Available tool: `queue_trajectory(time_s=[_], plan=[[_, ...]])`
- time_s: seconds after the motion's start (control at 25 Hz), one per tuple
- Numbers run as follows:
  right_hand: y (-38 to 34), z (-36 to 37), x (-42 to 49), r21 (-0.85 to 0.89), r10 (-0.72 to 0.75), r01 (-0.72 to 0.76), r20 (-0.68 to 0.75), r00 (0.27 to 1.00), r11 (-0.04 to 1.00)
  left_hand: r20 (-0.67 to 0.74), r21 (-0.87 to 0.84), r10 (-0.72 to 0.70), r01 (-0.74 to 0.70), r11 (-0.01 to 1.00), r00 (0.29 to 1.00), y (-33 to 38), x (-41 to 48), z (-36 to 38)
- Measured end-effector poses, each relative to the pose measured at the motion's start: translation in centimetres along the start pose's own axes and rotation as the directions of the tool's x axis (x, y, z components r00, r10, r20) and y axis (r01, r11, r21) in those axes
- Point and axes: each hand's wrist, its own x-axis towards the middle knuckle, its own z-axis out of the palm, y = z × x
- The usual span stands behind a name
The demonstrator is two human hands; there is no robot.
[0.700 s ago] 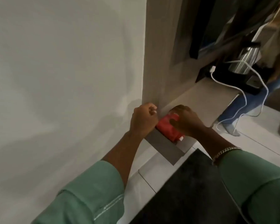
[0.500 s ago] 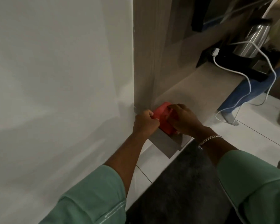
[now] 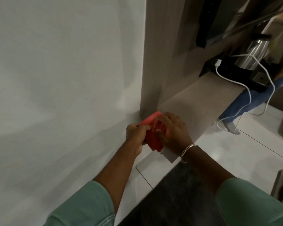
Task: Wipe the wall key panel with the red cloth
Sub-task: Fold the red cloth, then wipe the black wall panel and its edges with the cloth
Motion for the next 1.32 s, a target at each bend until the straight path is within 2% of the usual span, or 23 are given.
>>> queue_trajectory(time_s=[0.12,0.32,0.44,0.52,0.56,0.64,0.72,0.76,0.8,0.84,0.92,0.96,1.0,1.04,1.08,1.16,1.24,1.32], plan=[[-6.7,-1.3,-0.6,-0.057,-0.209,0.206,-0.072,0.975,0.977,0.139,0.026,0.091,-0.095,0.995,0.986,3.7,-3.4,-4.4],[-19.7,-4.1,-2.1,-0.184,-0.427,0.391,-0.238,0.872,0.902,0.34,-0.157,0.202,-0.156,0.975,0.918,11.2,-12.7,-14.1],[-27.6,-5.7,-2.9,-0.133,-0.516,0.5,-0.283,0.808,0.856,0.459,-0.275,0.278,-0.162,0.948,0.844,14.9,-18.9,-20.4],[-32.2,-6.2,-3.1,-0.074,-0.58,0.6,-0.373,0.724,0.797,0.451,-0.227,0.346,-0.269,0.936,0.823,17.3,-23.1,-23.9],[-34.7,-6.4,-3.2,-0.073,-0.619,0.657,-0.428,0.659,0.75,0.415,-0.158,0.391,-0.359,0.92,0.822,18.4,-25.4,-25.7],[-40.1,-7.0,-3.7,-0.071,-0.648,0.733,-0.531,0.546,0.676,0.31,0.025,0.529,-0.563,0.826,0.79,20.3,-30.6,-29.3],[-44.7,-7.6,-3.8,-0.028,-0.608,0.755,-0.612,0.505,0.656,0.223,0.182,0.691,-0.725,0.664,0.688,21.6,-35.0,-31.9],[-47.6,-7.9,-4.1,-0.021,-0.594,0.772,-0.652,0.471,0.635,0.151,0.26,0.793,-0.798,0.544,0.59,22.2,-37.5,-34.0],[-49.7,-8.2,-4.2,-0.027,-0.584,0.784,-0.683,0.439,0.621,0.072,0.345,0.887,-0.846,0.407,0.456,22.6,-39.6,-35.6],[-51.7,-8.4,-4.4,-0.027,-0.572,0.793,-0.708,0.415,0.608,-0.005,0.433,0.956,-0.861,0.265,0.292,23.0,-41.5,-37.2],[-55.9,-8.5,-5.0,-0.017,-0.555,0.816,-0.741,0.378,0.578,-0.089,0.641,0.994,-0.767,0.011,-0.06,23.6,-44.8,-41.4],[-57.7,-8.4,-5.4,-0.015,-0.552,0.82,-0.747,0.371,0.572,-0.079,0.734,0.978,-0.675,-0.076,-0.195,23.7,-45.7,-43.6],[-59.3,-8.2,-5.8,-0.016,-0.553,0.822,-0.748,0.368,0.57,-0.04,0.807,0.958,-0.575,-0.137,-0.285,23.9,-46.4,-46.1],[-60.4,-7.9,-5.9,-0.015,-0.553,0.82,-0.746,0.371,0.572,0.011,0.862,0.945,-0.475,-0.174,-0.326,23.9,-46.6,-48.3],[-61.4,-7.5,-6.1,-0.014,-0.551,0.818,-0.746,0.375,0.575,0.077,0.909,0.944,-0.367,-0.199,-0.32,23.8,-46.5,-50.5],[-62.7,-6.6,-6.1,-0.005,-0.552,0.808,-0.733,0.398,0.59,0.242,0.96,0.95,-0.095,-0.265,-0.199,23.7,-45.7,-54.5],[-64.0,-5.6,-5.9,-0.027,-0.567,0.781,-0.704,0.429,0.624,0.386,0.909,0.92,0.202,-0.365,-0.072,23.7,-44.3,-58.0],[-64.7,-4.8,-5.4,-0.077,-0.586,0.737,-0.664,0.464,0.671,0.467,0.812,0.883,0.411,-0.413,-0.035,24.0,-43.2,-59.9]])
